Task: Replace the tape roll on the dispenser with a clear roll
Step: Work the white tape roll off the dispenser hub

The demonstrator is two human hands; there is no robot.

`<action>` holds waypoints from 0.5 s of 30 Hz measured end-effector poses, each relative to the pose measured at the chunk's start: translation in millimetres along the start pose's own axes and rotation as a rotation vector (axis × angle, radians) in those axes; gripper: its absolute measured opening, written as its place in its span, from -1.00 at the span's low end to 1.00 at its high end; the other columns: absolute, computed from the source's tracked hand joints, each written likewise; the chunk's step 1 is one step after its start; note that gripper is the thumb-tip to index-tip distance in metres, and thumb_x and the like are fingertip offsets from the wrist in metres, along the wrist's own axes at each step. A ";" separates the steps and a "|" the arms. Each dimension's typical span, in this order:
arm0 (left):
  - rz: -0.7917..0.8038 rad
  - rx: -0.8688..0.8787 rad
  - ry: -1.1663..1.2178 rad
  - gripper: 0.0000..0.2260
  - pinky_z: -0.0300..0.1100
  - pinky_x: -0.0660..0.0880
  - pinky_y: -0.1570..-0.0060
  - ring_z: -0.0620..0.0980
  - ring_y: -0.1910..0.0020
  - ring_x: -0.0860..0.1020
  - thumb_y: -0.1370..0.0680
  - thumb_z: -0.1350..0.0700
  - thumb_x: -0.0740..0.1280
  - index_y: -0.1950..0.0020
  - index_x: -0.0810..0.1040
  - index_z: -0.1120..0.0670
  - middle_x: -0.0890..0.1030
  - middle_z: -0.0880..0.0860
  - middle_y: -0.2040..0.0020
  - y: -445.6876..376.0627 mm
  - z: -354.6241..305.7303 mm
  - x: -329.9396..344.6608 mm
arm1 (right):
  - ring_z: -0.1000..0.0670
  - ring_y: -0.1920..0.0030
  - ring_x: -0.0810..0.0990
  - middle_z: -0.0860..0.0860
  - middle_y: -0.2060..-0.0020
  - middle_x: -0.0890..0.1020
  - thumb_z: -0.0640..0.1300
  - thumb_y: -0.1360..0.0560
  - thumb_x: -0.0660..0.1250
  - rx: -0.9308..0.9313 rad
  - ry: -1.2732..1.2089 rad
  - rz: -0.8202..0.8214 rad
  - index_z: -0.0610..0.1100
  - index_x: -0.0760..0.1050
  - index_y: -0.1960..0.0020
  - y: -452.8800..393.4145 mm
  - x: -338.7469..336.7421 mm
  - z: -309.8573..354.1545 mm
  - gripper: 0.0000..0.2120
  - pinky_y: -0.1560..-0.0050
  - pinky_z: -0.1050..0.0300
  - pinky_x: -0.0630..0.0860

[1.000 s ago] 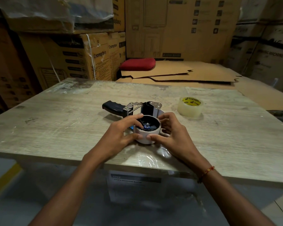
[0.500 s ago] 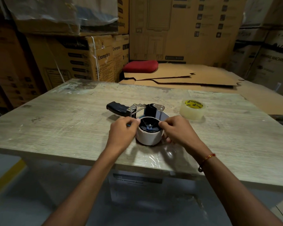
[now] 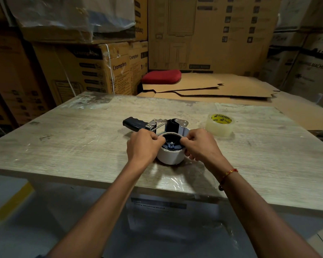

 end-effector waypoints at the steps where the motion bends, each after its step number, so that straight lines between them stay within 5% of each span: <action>1: -0.017 0.011 0.010 -0.68 -0.15 0.29 0.39 0.06 0.42 0.49 -0.50 0.02 0.37 0.37 0.60 0.19 0.53 0.10 0.47 0.9 1.2 1.1 | 0.05 0.53 0.57 -0.02 0.49 0.64 -0.12 -0.54 0.34 0.005 -0.015 -0.003 -0.10 0.56 0.33 0.3 0.2 -0.1 -0.73 0.47 0.20 0.41; 3: -0.014 0.049 0.067 -0.68 -0.16 0.39 0.35 0.04 0.35 0.57 -0.54 -0.05 0.34 0.29 0.66 0.13 0.59 0.01 0.43 4.9 7.4 3.0 | 0.03 0.49 0.57 -0.03 0.47 0.64 -0.12 -0.55 0.34 0.018 -0.048 -0.004 -0.11 0.58 0.30 0.4 2.0 -2.6 -0.75 0.43 0.08 0.53; 6: 0.123 0.095 0.296 -0.69 -0.02 0.61 0.02 -0.12 0.06 0.66 -0.54 -0.19 0.31 -0.07 0.72 -0.04 0.72 -0.11 0.12 14.6 25.4 1.3 | -0.03 0.31 0.65 0.00 0.35 0.68 0.09 -0.57 0.35 -0.076 -0.017 -0.052 -0.09 0.64 0.15 4.6 0.7 -8.0 -0.73 0.14 -0.16 0.66; 9: 0.402 0.135 0.481 -0.60 -0.08 0.57 -0.21 -0.19 -0.15 0.62 -0.51 -0.05 0.46 -0.34 0.57 -0.08 0.69 -0.11 -0.15 19.6 39.4 -3.5 | 0.05 -0.03 0.62 0.03 -0.12 0.62 0.39 -0.39 0.35 -0.221 -0.014 0.065 -0.03 0.52 -0.33 15.3 -5.5 -10.2 -0.33 -0.05 -0.01 0.63; 12: 0.574 0.147 0.451 -0.32 -0.26 0.55 -0.18 -0.26 -0.19 0.58 -0.40 0.02 0.57 -0.47 0.39 -0.14 0.60 -0.15 -0.25 20.4 38.2 -6.7 | -0.02 -0.43 0.44 0.00 -0.51 0.40 0.38 -0.26 0.46 -0.271 -0.034 0.280 0.03 0.13 -0.61 20.4 -1.1 -9.2 0.06 -0.40 -0.08 0.47; 15: 0.500 0.176 0.348 -0.22 -0.13 0.56 -0.23 -0.15 -0.21 0.57 -0.31 -0.06 0.60 -0.46 0.35 -0.24 0.57 -0.06 -0.27 15.5 37.8 -1.2 | 0.00 -0.41 0.47 -0.01 -0.45 0.46 0.21 -0.31 0.59 -0.306 -0.033 0.209 0.03 0.10 -0.62 15.8 8.7 -9.6 0.05 -0.40 -0.05 0.46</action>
Point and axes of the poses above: each hand's wrist, its own y-axis away from the middle knuckle, its own x-axis out of the palm, z = x × y, the point moved 2 cm from there along -y, towards the middle knuckle
